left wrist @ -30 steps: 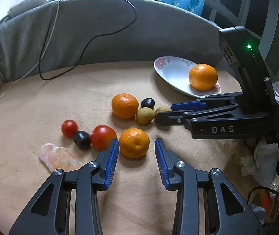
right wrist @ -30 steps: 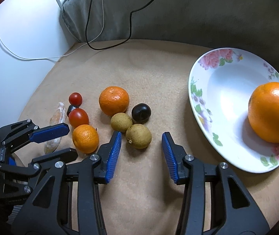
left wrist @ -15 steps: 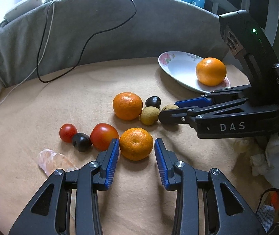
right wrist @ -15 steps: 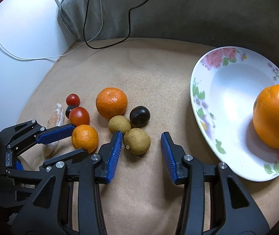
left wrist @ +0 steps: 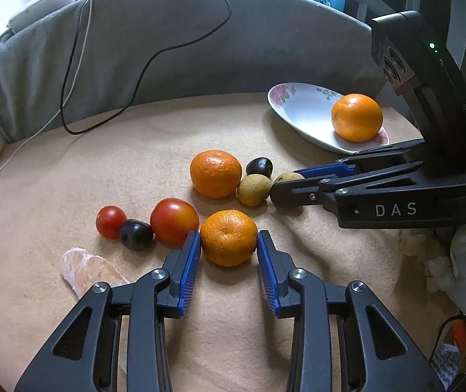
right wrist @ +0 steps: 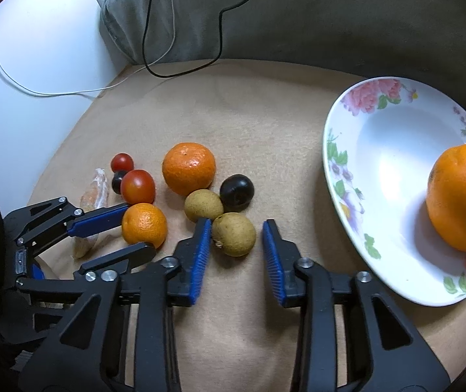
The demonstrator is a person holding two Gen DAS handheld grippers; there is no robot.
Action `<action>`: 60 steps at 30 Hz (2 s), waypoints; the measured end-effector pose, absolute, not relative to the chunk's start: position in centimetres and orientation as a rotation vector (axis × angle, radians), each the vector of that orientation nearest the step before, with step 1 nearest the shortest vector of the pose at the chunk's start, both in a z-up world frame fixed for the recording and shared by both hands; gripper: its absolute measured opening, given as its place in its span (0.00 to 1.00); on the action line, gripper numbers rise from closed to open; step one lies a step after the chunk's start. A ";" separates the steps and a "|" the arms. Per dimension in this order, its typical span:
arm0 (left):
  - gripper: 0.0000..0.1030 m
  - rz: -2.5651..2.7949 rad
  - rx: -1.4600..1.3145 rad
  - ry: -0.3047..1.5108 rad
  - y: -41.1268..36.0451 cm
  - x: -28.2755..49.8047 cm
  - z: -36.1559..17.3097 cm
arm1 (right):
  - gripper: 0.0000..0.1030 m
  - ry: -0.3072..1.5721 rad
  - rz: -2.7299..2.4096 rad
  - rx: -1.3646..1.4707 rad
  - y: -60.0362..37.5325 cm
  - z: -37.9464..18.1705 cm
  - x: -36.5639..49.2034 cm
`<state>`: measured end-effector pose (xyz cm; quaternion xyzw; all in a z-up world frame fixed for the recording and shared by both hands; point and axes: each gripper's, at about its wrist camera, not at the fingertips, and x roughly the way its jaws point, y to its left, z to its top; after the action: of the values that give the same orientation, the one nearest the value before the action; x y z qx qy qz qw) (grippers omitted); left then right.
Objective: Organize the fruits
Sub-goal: 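Grasp the brown kiwi fruit with the right gripper and lift it, then carry the kiwi fruit with the right gripper onto the plate while the left gripper carries a mandarin there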
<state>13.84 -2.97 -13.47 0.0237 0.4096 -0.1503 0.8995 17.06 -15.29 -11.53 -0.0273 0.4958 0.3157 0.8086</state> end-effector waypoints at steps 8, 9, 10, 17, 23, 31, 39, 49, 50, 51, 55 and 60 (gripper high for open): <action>0.32 -0.311 0.034 0.843 -2.7 13.7 -13.1 | 0.28 1.057 0.679 -0.040 -15.2 -11.4 16.8; 0.32 -0.311 0.030 0.842 -2.7 13.7 -13.1 | 0.28 1.055 0.681 -0.036 -15.3 -11.3 16.8; 0.32 -0.311 0.027 0.842 -2.6 13.6 -13.0 | 0.28 1.052 0.684 -0.032 -15.4 -11.2 16.7; 0.32 -0.325 -0.004 0.837 -2.3 13.0 -12.3 | 0.28 1.018 0.682 -0.005 -16.9 -9.6 16.5; 0.32 -0.352 -0.022 0.812 -2.9 12.7 -11.0 | 0.28 0.982 0.667 0.024 -18.7 -8.1 16.7; 0.32 -0.397 -0.058 0.779 -4.3 13.1 -9.5 | 0.28 0.926 0.612 0.066 -22.4 -5.9 17.9; 0.32 -0.441 -0.073 0.757 -6.4 14.4 -8.7 | 0.28 0.884 0.558 0.096 -25.2 -4.4 19.8; 0.32 -0.472 -0.061 0.740 -9.5 16.8 -8.2 | 0.28 0.879 0.513 0.102 -26.3 -4.7 22.8; 0.32 -0.473 -0.059 0.740 -9.7 16.9 -8.2 | 0.28 0.880 0.511 0.104 -26.4 -4.8 23.0; 0.32 -0.475 -0.056 0.740 -10.0 17.2 -8.3 | 0.28 0.881 0.509 0.104 -26.5 -4.9 23.3; 0.32 -0.483 -0.051 0.748 -10.9 18.0 -8.6 | 0.28 0.886 0.502 0.105 -26.9 -5.2 23.9; 0.32 -0.488 -0.046 0.756 -11.8 18.8 -9.0 | 0.28 0.896 0.498 0.110 -27.3 -5.7 24.6</action>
<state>18.77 -11.76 -8.98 -0.0220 0.3654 -0.2360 0.9002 24.63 -27.34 -5.71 0.0526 0.4283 0.2379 0.8702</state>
